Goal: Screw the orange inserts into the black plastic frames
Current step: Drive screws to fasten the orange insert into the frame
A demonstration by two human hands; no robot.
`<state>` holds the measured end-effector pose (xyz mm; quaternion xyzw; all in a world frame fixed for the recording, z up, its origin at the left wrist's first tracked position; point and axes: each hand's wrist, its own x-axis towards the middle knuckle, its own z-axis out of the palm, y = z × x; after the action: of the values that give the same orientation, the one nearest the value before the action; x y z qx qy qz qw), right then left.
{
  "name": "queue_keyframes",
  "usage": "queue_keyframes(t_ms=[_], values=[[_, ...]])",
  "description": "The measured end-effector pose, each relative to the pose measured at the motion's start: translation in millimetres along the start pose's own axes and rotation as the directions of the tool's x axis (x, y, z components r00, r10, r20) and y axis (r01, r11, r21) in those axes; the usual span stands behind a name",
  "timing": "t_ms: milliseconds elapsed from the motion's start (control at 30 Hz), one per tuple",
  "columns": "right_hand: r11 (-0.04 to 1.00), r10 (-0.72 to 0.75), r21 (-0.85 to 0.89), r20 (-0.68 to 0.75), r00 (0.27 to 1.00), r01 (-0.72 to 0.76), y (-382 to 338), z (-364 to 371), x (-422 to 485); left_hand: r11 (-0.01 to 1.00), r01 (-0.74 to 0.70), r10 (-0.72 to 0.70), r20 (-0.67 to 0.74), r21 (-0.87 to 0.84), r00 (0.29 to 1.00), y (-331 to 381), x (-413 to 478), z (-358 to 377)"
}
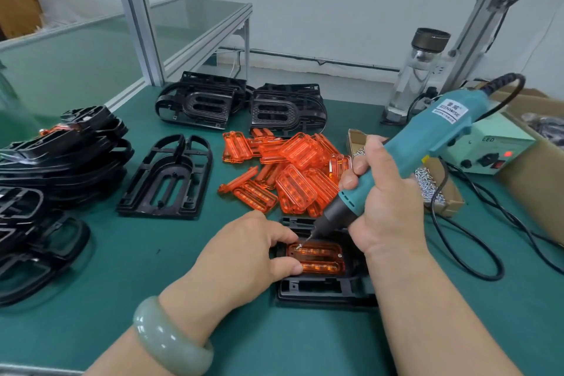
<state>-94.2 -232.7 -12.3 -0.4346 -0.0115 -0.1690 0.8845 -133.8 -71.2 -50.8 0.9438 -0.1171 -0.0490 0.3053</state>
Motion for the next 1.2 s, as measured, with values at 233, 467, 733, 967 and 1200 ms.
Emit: queue_keyframes(t_ms=[233, 467, 733, 967, 1200], values=[[0.998, 0.005, -0.06, 0.05, 0.999, -0.002, 1.2, 2.7, -3.3, 1.0, -0.007, 0.007, -0.018, -0.005, 1.0, 0.4, -0.7, 0.4], [0.993, -0.017, -0.118, 0.082, 0.996, 0.027, 3.5, 6.2, -5.3, 1.0, -0.004, 0.004, -0.015, 0.0, 1.0, 0.3, -1.7, 0.3], [0.973, -0.034, -0.213, 0.237, 0.971, 0.086, 0.5, 17.3, -9.9, 1.0, -0.006, 0.006, -0.011, 0.009, 1.0, 0.6, -1.3, 0.1], [0.968, 0.017, -0.225, 0.513, 0.858, 0.115, 4.9, 23.6, -13.4, 1.0, -0.019, 0.018, 0.017, 0.016, 1.0, 1.1, -0.9, -1.3], [0.987, 0.087, -0.158, 0.571, 0.816, 0.006, 7.0, 19.9, -8.5, 0.999, -0.033, 0.029, 0.097, 0.032, 0.995, 6.4, 2.4, -8.2]])
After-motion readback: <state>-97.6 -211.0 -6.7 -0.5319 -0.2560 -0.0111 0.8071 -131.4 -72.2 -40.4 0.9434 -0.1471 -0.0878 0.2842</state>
